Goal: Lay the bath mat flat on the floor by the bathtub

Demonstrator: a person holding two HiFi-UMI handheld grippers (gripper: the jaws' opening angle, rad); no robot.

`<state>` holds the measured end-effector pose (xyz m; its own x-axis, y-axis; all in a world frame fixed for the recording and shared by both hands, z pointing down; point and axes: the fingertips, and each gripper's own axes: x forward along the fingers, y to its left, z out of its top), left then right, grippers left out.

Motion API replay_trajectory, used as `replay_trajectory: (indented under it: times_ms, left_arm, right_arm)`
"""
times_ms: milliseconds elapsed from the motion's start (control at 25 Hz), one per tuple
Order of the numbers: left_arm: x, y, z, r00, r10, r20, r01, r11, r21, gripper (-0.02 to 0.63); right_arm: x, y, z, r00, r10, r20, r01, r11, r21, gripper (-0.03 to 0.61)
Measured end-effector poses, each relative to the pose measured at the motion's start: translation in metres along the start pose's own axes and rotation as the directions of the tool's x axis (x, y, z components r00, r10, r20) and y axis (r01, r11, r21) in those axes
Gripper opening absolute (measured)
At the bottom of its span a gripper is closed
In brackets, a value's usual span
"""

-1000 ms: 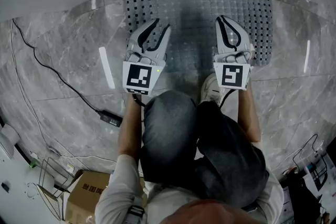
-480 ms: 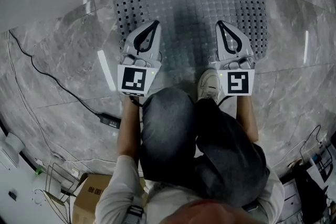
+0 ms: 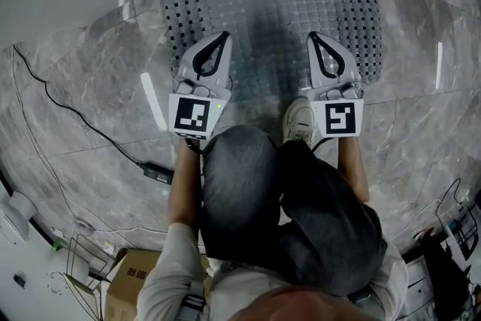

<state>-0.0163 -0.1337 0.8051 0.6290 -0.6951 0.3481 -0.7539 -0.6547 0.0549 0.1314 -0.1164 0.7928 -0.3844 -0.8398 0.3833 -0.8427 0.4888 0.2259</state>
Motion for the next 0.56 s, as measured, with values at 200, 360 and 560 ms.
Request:
replay_trajectory:
  times_ms: [200,360,560]
  left_arm:
    - [0.001,-0.0002,-0.0015,1.0,0.009,-0.009,-0.009,1.0,-0.021,0.0]
    - [0.0026,-0.0004,-0.0004,1.0,0.012,-0.008,-0.012,1.0,-0.026,0.0]
    - [0.005,-0.0026,0.0001,1.0,-0.007,0.002,0.007,1.0,0.019,0.0]
  right_arm:
    - [0.0027,0.0005,0.0002,1.0,0.005,0.007,-0.006,1.0,0.006,0.0]
    - [0.0033,-0.0014,0.0006,1.0,0.009,0.008,-0.009,1.0,0.01,0.0]
    - [0.0034,-0.0049,0.0048,0.999,0.006,0.033,-0.006,1.0,0.012,0.0]
